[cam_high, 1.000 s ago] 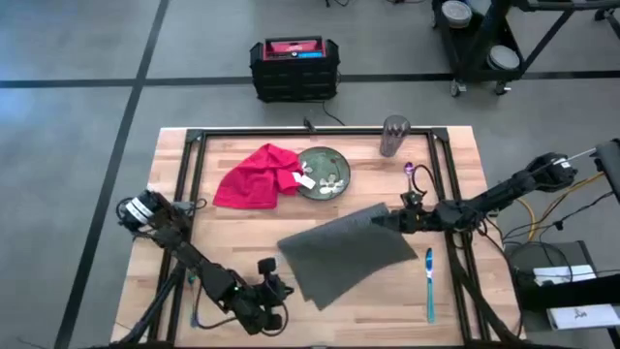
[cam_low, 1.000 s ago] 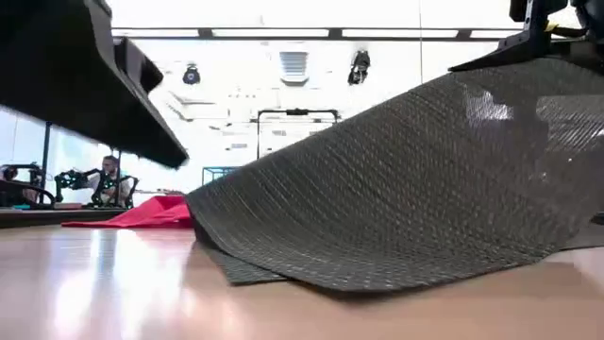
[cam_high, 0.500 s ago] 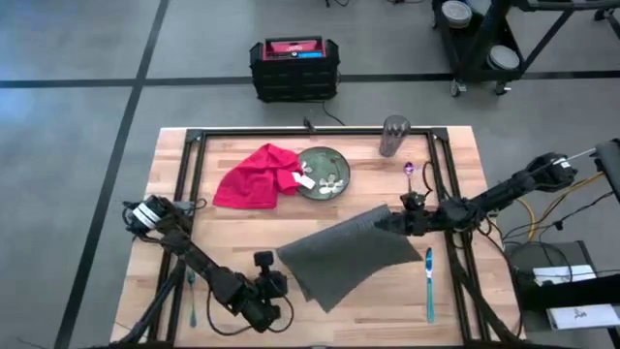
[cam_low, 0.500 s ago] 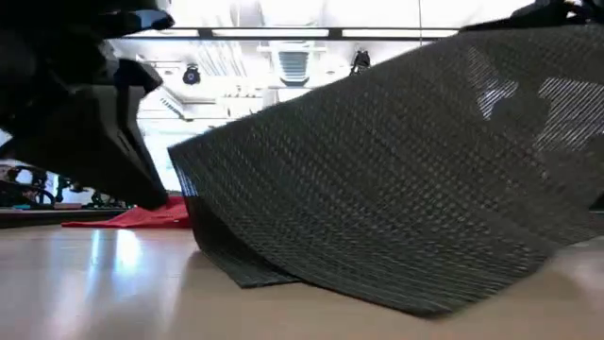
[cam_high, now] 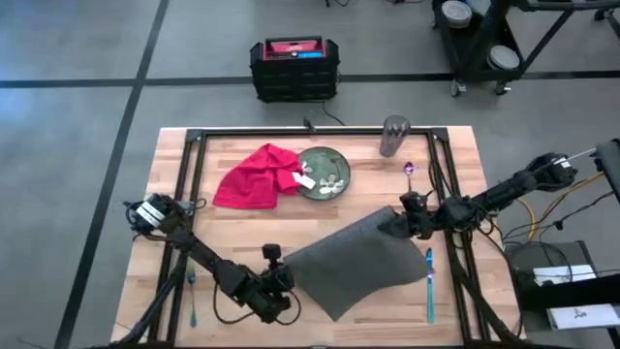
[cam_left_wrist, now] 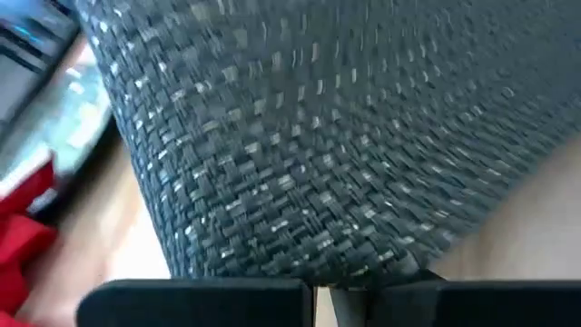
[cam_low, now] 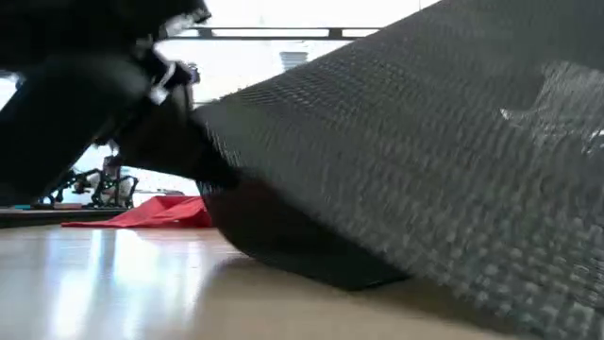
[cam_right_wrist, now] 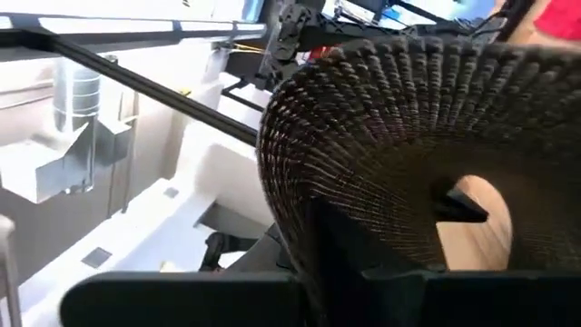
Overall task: Set table place
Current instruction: Prepare the gray tablemat
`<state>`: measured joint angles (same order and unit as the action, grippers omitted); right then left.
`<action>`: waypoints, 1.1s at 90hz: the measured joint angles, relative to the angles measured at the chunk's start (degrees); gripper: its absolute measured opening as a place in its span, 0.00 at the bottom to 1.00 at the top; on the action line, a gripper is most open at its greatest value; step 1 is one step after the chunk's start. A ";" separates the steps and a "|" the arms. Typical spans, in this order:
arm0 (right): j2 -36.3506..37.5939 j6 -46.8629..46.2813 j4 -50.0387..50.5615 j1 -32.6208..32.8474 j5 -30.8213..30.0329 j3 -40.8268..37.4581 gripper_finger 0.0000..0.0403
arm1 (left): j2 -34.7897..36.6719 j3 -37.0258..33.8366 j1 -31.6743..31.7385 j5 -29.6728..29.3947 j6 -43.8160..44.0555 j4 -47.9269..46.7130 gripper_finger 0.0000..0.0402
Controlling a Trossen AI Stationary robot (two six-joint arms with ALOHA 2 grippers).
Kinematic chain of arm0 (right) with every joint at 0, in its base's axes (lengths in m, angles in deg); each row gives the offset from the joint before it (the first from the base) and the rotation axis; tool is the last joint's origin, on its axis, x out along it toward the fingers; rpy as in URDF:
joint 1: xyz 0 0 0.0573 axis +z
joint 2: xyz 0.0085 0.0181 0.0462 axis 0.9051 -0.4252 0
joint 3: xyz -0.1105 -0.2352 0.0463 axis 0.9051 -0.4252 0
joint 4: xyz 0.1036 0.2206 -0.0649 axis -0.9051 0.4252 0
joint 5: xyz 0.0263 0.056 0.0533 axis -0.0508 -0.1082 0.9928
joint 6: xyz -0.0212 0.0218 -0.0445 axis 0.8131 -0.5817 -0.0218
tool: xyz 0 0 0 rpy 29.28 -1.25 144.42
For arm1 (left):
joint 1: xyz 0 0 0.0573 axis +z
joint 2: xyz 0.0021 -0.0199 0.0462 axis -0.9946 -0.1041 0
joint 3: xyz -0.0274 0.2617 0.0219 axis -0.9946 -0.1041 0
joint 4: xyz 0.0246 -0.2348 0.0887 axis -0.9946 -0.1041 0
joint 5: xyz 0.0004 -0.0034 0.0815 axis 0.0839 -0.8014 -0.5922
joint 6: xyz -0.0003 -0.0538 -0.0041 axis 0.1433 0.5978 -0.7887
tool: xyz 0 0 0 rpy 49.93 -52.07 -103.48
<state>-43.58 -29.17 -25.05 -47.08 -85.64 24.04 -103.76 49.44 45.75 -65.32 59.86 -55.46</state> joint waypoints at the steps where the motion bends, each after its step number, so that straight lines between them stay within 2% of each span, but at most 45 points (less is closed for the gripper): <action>1: 0.00 0.06 0.29 0.00 0.00 0.00 0.00 | 0.09 0.09 -0.01 -0.52 -0.18 0.53 0.00; 10: -0.24 0.56 4.53 0.00 -1.16 -0.08 0.00 | 0.89 1.41 0.02 -2.50 -2.69 7.23 0.00; 28: -0.23 0.68 13.59 -0.02 -6.60 -0.11 0.00 | 0.88 1.96 -0.20 -1.11 -4.53 18.27 0.00; 56: -4.68 0.78 14.97 -0.02 -9.09 -0.11 0.00 | 0.22 1.89 1.40 -1.34 -5.87 18.03 0.00; 67: -6.98 0.76 15.01 -0.02 -9.03 -0.11 0.00 | 0.22 2.22 1.41 2.21 -12.05 17.83 0.00; 77: -8.47 0.76 14.91 -0.02 -9.01 -0.11 0.00 | 0.29 3.52 1.67 4.04 -12.98 16.51 0.01; 87: -9.65 0.74 14.88 -0.02 -9.03 -0.11 0.00 | 0.33 5.31 2.23 6.40 -13.02 11.10 0.06; 99: -10.25 0.47 14.84 -0.02 -9.03 -0.11 0.00 | 0.33 7.45 2.40 8.04 -13.09 4.22 0.19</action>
<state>-53.83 -28.70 -10.20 -47.10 -94.67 23.93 -103.43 56.89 48.15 -57.28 46.78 -51.24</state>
